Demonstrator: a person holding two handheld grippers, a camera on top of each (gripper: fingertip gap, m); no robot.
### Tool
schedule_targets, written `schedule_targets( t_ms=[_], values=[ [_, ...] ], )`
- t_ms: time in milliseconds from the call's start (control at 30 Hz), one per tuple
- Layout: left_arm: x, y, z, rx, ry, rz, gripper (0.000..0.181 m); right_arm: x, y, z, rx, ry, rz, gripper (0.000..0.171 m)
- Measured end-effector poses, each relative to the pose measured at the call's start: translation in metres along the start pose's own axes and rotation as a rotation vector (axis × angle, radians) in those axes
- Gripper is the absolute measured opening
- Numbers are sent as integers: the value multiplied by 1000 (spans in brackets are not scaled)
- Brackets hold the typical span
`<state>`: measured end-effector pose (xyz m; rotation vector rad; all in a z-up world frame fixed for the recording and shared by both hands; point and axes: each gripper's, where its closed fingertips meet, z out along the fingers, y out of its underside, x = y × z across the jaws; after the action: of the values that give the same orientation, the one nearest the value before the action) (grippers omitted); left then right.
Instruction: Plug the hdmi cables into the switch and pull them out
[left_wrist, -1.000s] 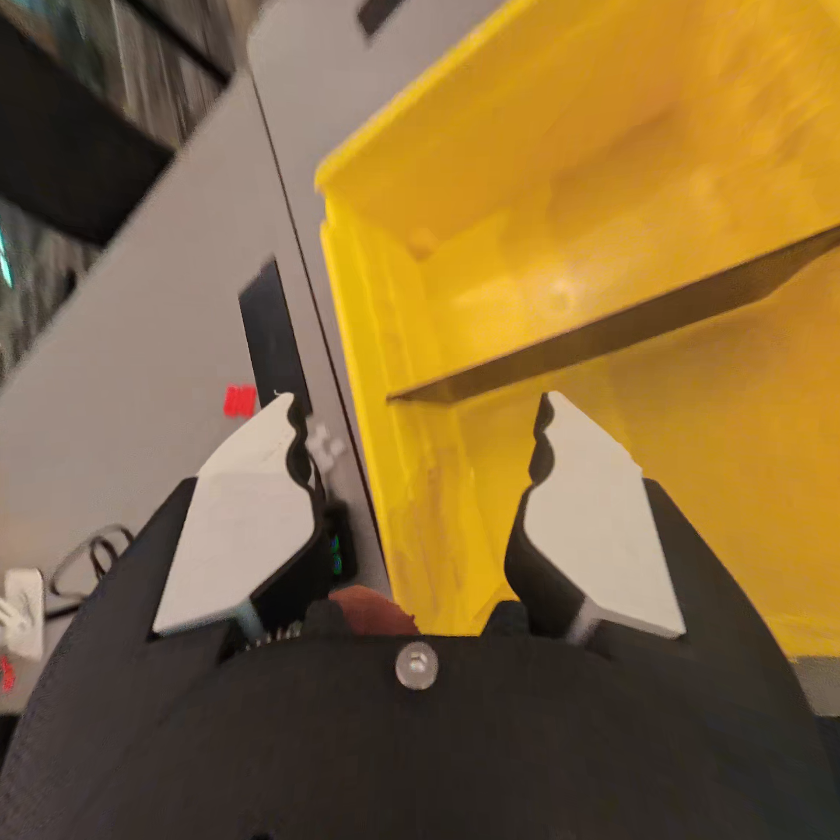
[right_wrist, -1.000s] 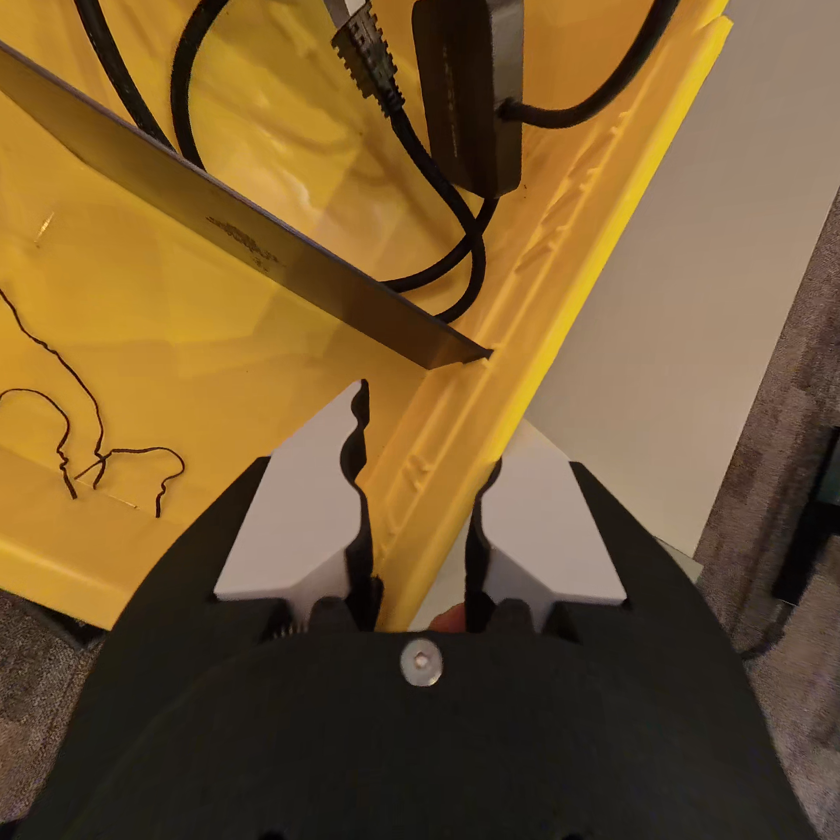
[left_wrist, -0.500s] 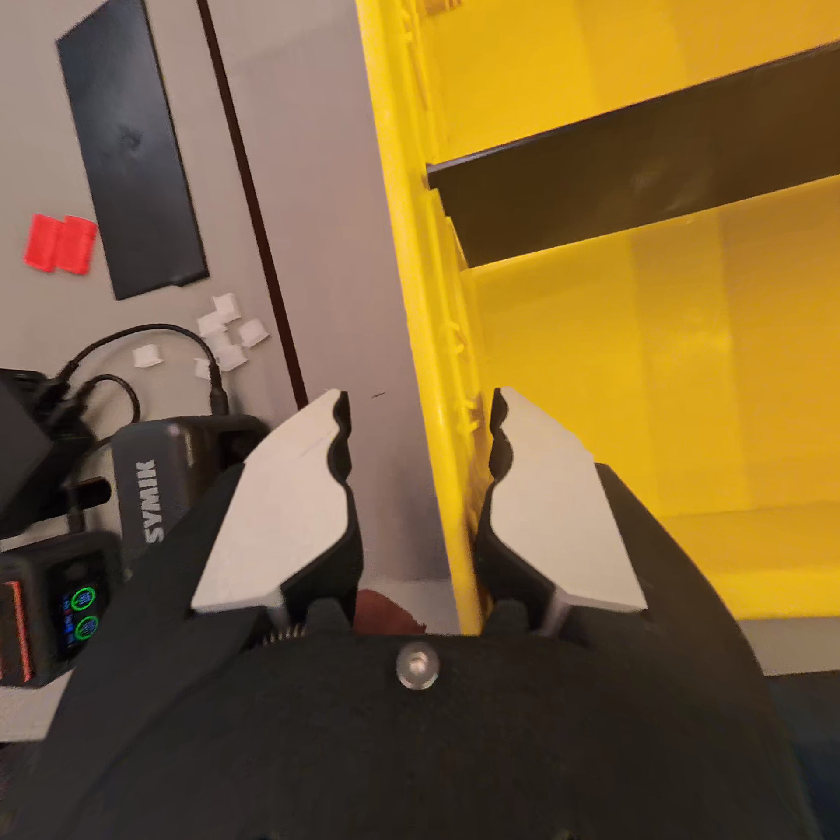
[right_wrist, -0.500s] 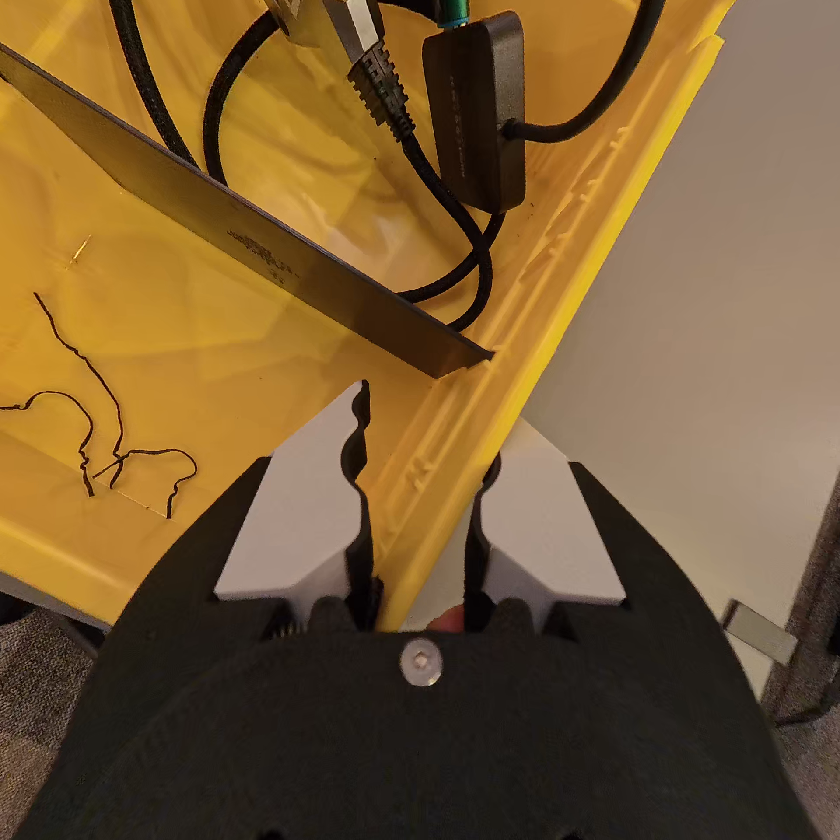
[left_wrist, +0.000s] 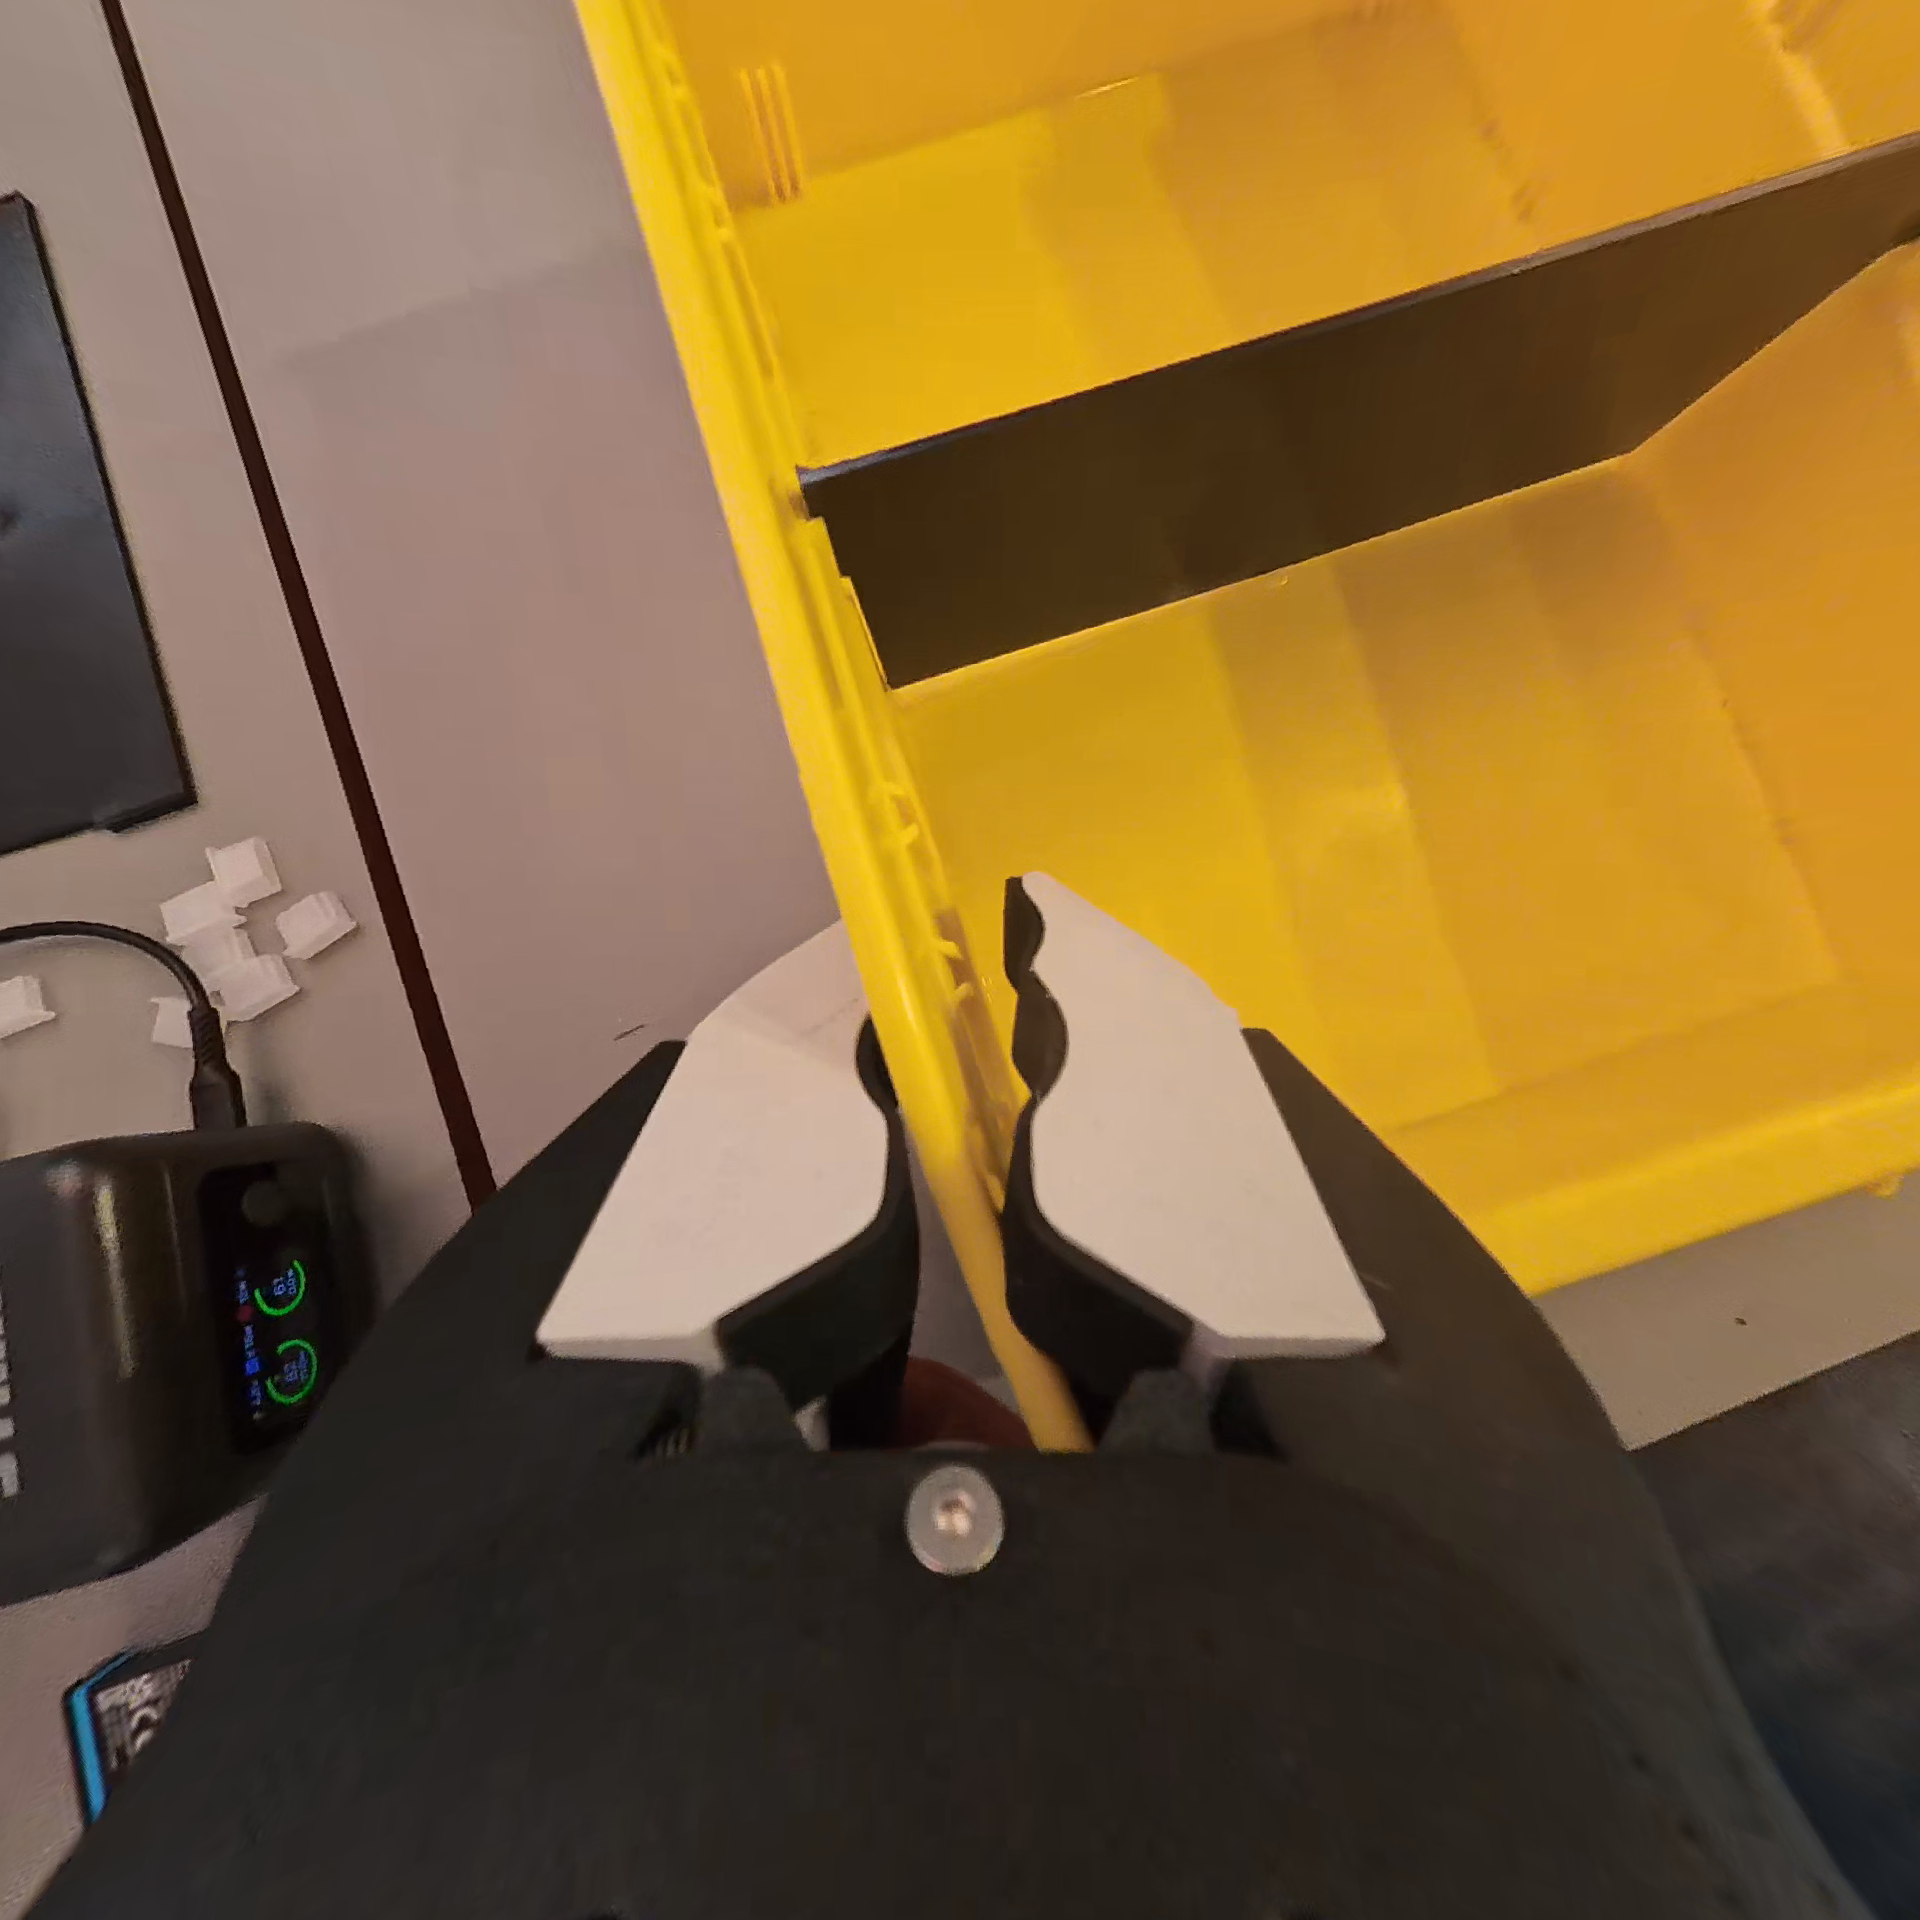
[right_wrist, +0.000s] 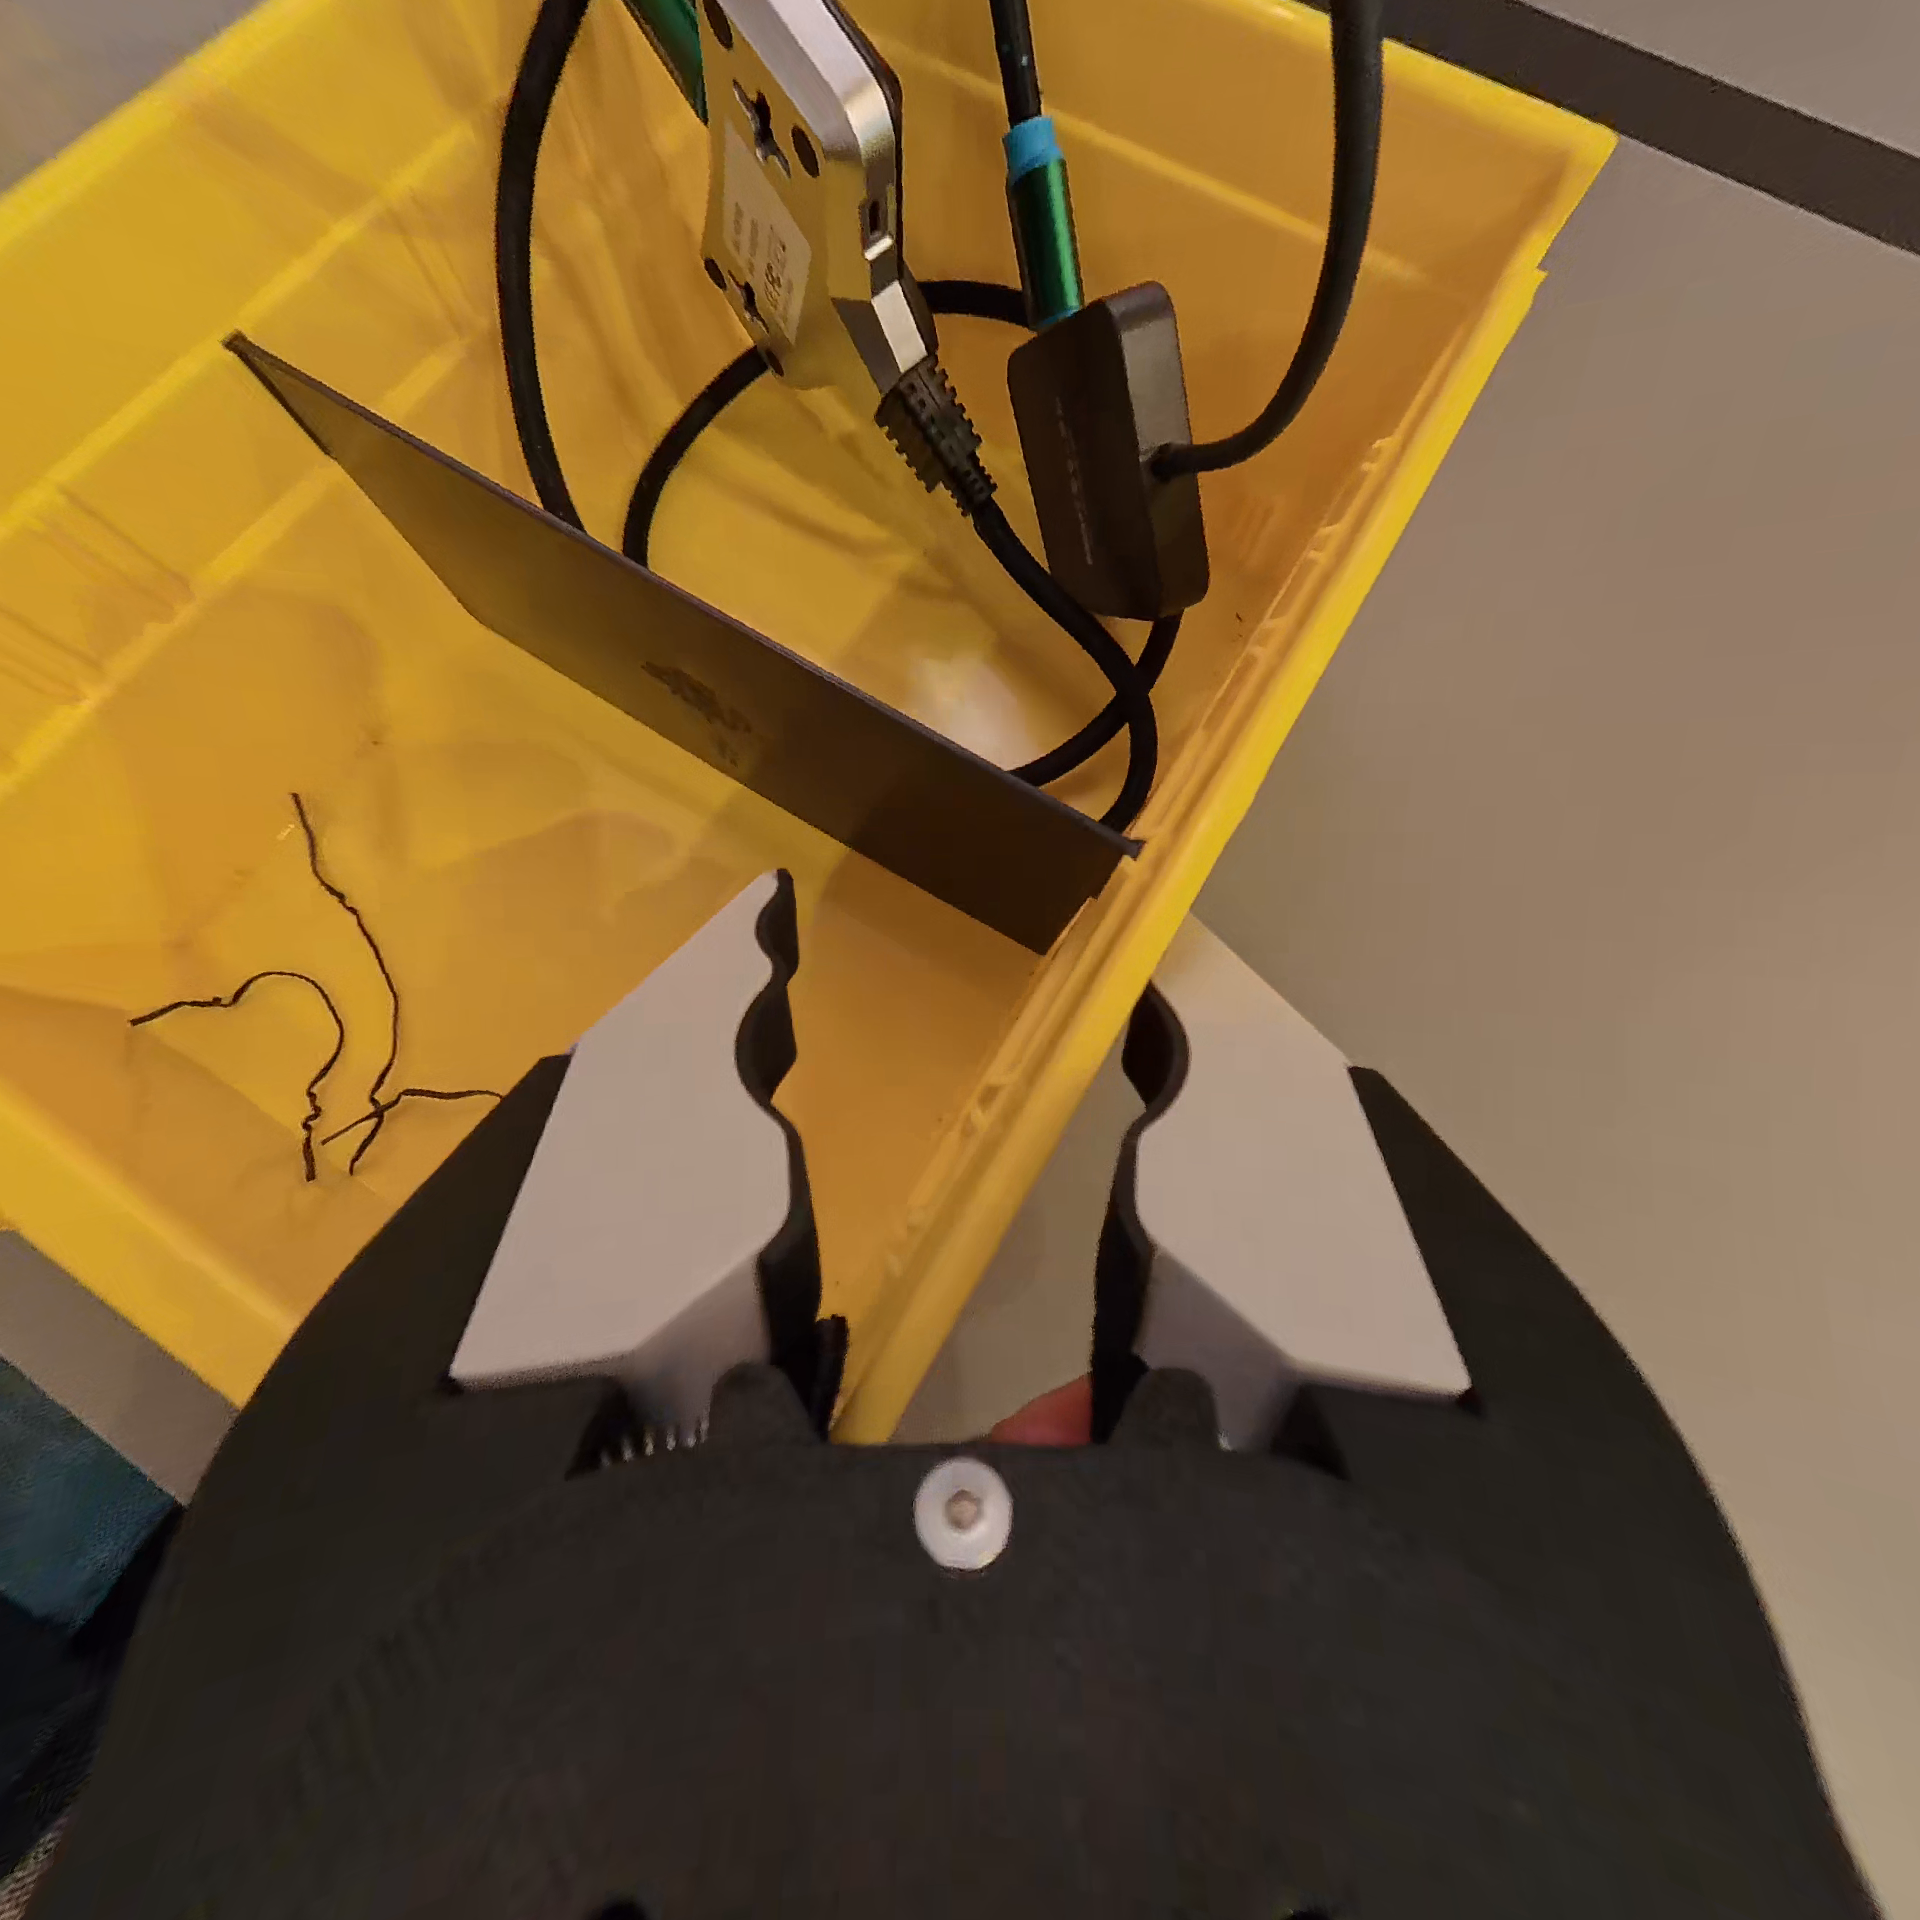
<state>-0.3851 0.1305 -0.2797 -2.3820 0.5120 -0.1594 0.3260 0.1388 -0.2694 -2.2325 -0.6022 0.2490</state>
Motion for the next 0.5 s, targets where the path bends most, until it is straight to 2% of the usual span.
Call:
schedule_targets(
  t_ms=[300, 500],
  values=[
    [6, 1, -25, 116, -36, -60, 13, -79, -54, 34, 201, -165, 91, 82],
    [-8, -10, -64, 269, -77, -151, 13, -133, -90, 55, 295, -257, 149, 93]
  ],
)
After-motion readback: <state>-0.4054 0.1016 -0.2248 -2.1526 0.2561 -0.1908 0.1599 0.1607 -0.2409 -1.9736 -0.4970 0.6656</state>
